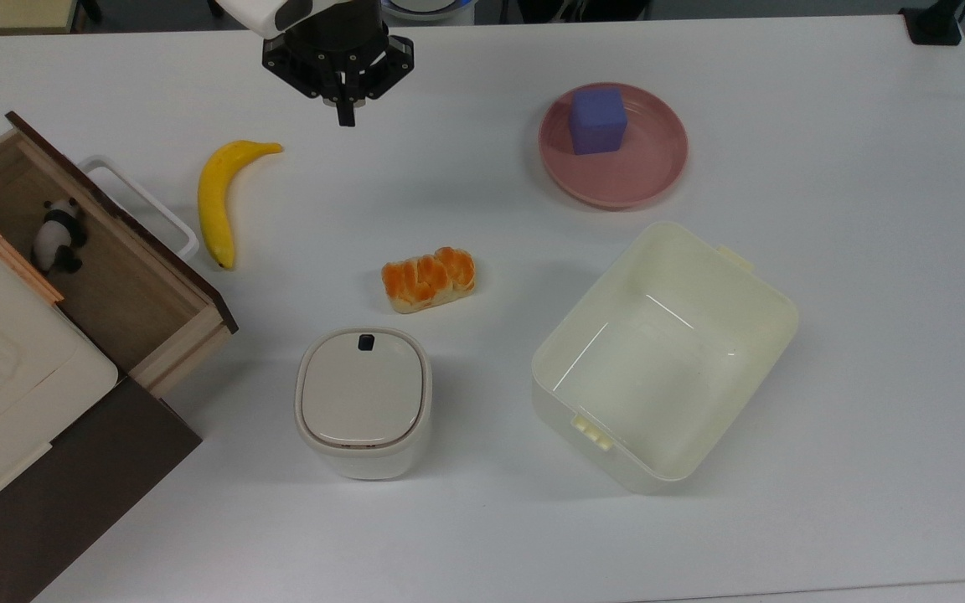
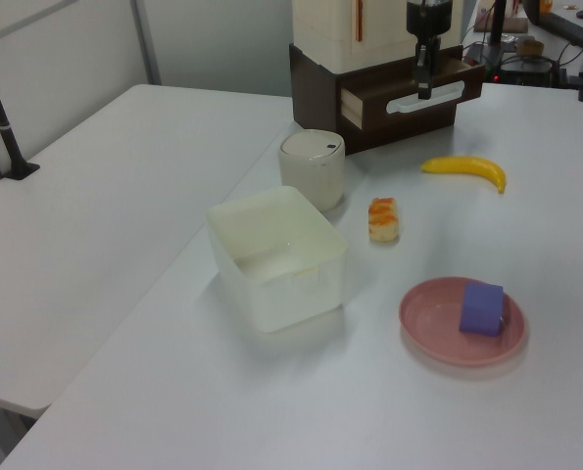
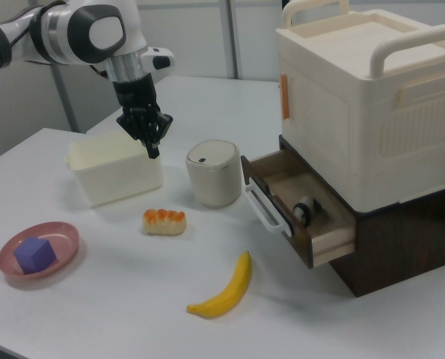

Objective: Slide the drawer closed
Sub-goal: 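Move the gripper past the banana to the open drawer's front face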

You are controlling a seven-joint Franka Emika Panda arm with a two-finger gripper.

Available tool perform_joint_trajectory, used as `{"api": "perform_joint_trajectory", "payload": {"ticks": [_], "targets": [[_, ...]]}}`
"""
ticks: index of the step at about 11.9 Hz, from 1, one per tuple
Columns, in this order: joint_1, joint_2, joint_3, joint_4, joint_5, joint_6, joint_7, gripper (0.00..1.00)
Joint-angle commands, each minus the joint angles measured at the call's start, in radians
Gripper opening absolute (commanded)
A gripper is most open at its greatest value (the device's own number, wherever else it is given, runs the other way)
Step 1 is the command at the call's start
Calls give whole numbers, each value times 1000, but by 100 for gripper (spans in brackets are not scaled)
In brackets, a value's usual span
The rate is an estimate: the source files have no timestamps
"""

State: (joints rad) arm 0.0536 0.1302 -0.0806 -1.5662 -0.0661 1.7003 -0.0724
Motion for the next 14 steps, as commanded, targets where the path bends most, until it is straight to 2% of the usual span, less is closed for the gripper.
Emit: {"api": "perform_joint_trajectory", "payload": {"ticks": [1,4,6,7,8,9,14], "targets": [[6,-14,-13,-11,-4,-8,-7,0],[-29,-12,-24,-15,6,-5,104,0],[-78,-7,-25,-31,70,11,237,0],[-99,-7,-24,-52,80,37,302,0],[-122,-6,-24,-80,81,82,386,0],[-132,-4,-24,-106,81,113,411,0],[-182,-4,-25,-319,83,384,453,0]]}}
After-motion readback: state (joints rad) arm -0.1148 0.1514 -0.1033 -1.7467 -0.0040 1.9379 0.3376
